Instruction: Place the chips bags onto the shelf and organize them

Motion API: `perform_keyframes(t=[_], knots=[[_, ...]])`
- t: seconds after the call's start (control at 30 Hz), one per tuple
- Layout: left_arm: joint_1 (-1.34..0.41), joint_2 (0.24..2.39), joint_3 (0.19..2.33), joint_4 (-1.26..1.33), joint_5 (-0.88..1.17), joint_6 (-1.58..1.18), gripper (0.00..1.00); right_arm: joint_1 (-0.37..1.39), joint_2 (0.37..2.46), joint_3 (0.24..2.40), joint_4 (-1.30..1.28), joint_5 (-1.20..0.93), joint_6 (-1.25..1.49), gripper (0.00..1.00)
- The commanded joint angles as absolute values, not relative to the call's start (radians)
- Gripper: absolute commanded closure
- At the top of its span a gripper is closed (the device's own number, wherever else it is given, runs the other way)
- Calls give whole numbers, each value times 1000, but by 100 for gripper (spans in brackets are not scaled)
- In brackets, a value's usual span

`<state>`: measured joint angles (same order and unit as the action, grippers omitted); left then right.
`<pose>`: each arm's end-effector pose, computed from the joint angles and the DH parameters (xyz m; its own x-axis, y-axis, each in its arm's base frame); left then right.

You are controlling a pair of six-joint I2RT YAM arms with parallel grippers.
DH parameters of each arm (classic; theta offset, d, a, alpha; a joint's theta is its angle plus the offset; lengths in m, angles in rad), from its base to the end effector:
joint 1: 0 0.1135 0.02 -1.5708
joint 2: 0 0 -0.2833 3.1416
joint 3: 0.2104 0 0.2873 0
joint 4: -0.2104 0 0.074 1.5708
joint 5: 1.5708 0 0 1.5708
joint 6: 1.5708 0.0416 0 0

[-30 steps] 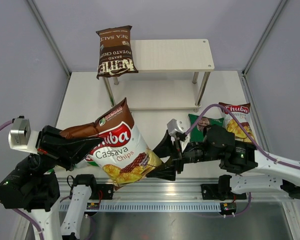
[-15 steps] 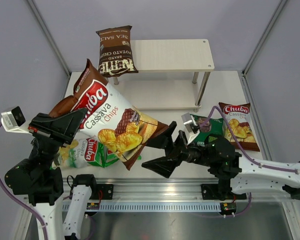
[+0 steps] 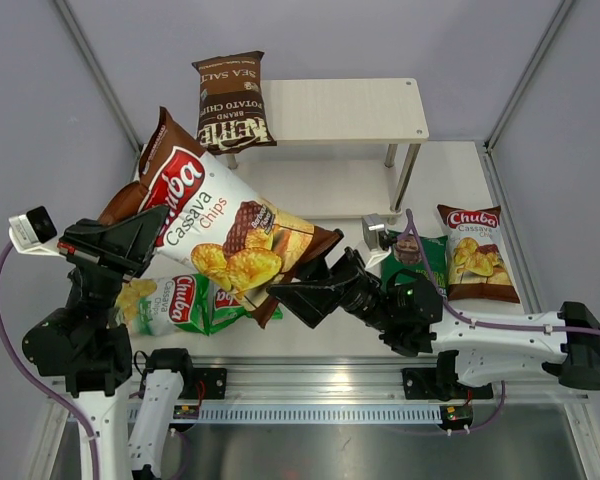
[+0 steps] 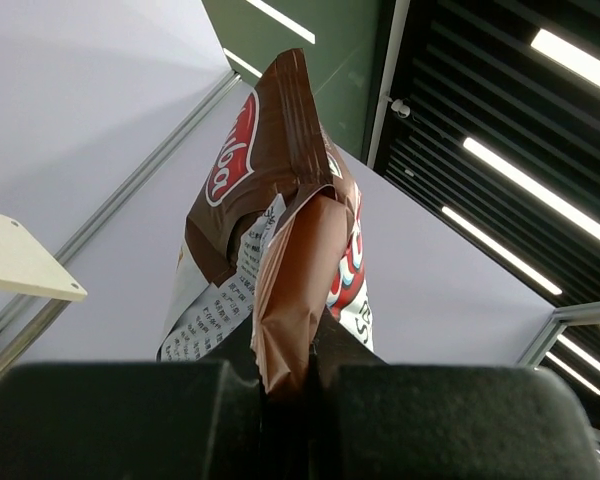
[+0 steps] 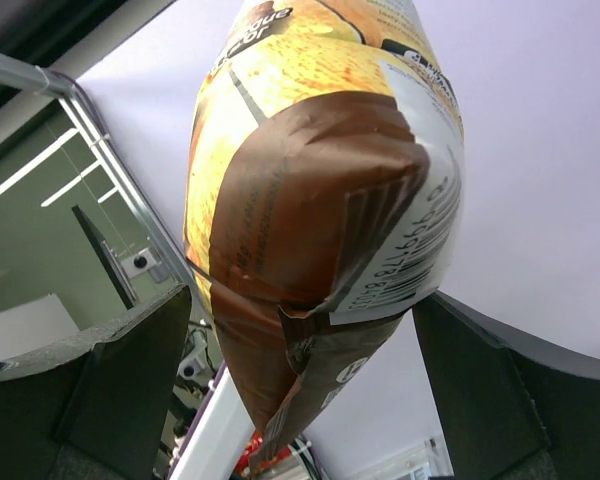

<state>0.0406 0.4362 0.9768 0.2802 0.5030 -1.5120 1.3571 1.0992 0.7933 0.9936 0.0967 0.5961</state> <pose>0.0493 -0.0181 0.5101 -0.2493 -0.8855 -0.3922 0.7470 0.0819 -0.6597 0.0604 0.2595 0.4117 -0.4258 0.6728 -0.6050 -0.8674 -0.1132 0.4845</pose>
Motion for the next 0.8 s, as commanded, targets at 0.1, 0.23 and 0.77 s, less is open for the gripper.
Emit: perform_keyframes(t=[0.1,0.23,0.77], knots=[[41,442,939,382,537,-1562,100,1362,1127,830,1195,219,594,0],[41,452,939,385,581,-1552,100,1362,1135,837,1201,264,563,0],[41,531,953,451,724,-1486,67,1362,1049,821,1069,198,393,63]])
